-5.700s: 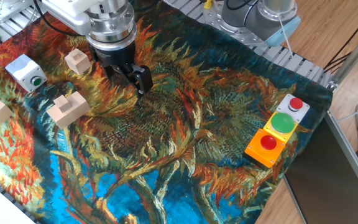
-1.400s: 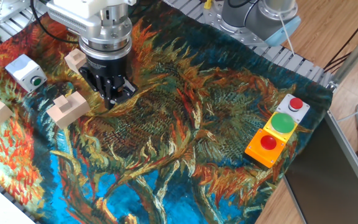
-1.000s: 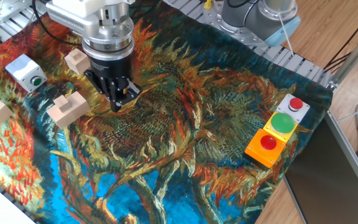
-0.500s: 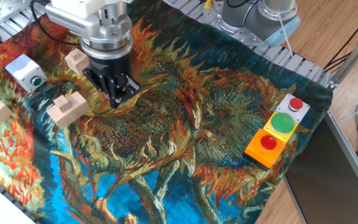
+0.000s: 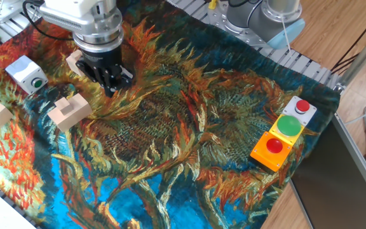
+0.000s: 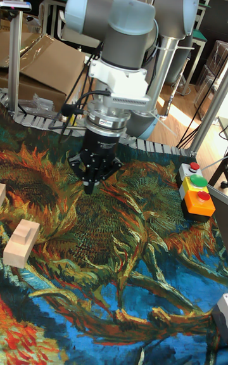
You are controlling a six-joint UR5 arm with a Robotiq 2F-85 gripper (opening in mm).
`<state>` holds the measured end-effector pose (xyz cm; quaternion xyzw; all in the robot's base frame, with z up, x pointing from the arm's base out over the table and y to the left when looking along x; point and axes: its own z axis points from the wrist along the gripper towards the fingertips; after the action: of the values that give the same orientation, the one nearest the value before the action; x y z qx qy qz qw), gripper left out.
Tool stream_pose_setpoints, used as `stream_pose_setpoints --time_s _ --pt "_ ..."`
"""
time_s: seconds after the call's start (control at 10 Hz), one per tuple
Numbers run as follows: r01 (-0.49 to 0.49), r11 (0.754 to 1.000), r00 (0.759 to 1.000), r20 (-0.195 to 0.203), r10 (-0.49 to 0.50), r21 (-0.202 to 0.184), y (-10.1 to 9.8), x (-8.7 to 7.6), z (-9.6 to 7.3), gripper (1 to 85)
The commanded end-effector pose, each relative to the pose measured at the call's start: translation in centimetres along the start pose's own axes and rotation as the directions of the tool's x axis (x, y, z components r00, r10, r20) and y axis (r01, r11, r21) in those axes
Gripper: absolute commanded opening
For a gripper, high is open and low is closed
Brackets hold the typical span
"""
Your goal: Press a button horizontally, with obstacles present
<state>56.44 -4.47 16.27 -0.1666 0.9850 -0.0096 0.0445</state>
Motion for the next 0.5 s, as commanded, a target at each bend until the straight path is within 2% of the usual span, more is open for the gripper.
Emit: stream_pose_setpoints --time_s 0.0,0.1,0.2,0.3,0.4 --pt "0.018 1.000 1.000 -0.014 -0.018 0.000 -0.9 0.9 0.2 1.3" --pt "0.021 1.000 1.000 0.003 -0.021 0.021 -1.4 0.4 0.2 1.3" --pt "-0.001 1.000 1.000 0.026 0.001 -0.001 -0.9 -0.2 0.2 1.3" --pt "-0.005 1.000 1.000 0.022 0.005 0.006 -1.2 -0.2 0.3 1.3" --pt "0.018 1.000 1.000 0.003 -0.019 0.008 -2.4 0.1 1.2 1.3"
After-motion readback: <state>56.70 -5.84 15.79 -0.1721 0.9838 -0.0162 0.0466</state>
